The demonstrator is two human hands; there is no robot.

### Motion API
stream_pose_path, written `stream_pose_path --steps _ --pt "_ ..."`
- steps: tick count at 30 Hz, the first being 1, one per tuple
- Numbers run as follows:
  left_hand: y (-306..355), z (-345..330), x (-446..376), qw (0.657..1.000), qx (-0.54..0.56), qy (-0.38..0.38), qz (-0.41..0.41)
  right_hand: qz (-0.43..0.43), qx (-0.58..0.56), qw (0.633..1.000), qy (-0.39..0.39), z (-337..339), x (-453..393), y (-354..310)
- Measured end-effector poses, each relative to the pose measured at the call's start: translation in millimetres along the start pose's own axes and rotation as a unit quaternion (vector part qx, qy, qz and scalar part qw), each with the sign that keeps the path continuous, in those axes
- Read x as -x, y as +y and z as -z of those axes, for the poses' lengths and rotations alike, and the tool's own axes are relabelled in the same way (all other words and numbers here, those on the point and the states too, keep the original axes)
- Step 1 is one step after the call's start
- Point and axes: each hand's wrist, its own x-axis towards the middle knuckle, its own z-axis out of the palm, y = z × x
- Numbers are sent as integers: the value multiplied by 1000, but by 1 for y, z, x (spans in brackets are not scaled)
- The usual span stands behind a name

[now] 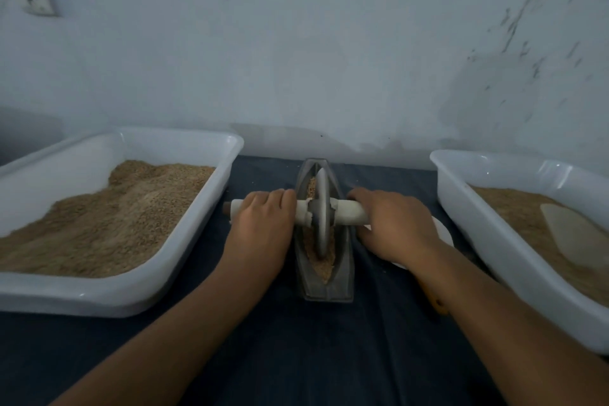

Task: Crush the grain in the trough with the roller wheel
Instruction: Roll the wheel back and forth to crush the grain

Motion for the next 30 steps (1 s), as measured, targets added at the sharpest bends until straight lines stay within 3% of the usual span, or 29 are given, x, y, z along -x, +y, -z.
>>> stream_pose_path --steps 9,22,27,30 --pt "0 0 1 1000 -3 -6 -11 -5 -7 1000 7 -4 3 2" --pt "-17 -28 -67 997 -67 -34 24 -41 20 993 -106 -20 -81 21" --pt "-15 -30 -93 994 -87 -71 15 -43 -19 978 -203 -20 -102 31" --pt "-15 -30 -93 993 -97 -63 20 -35 -29 976 -212 -18 -104 31"
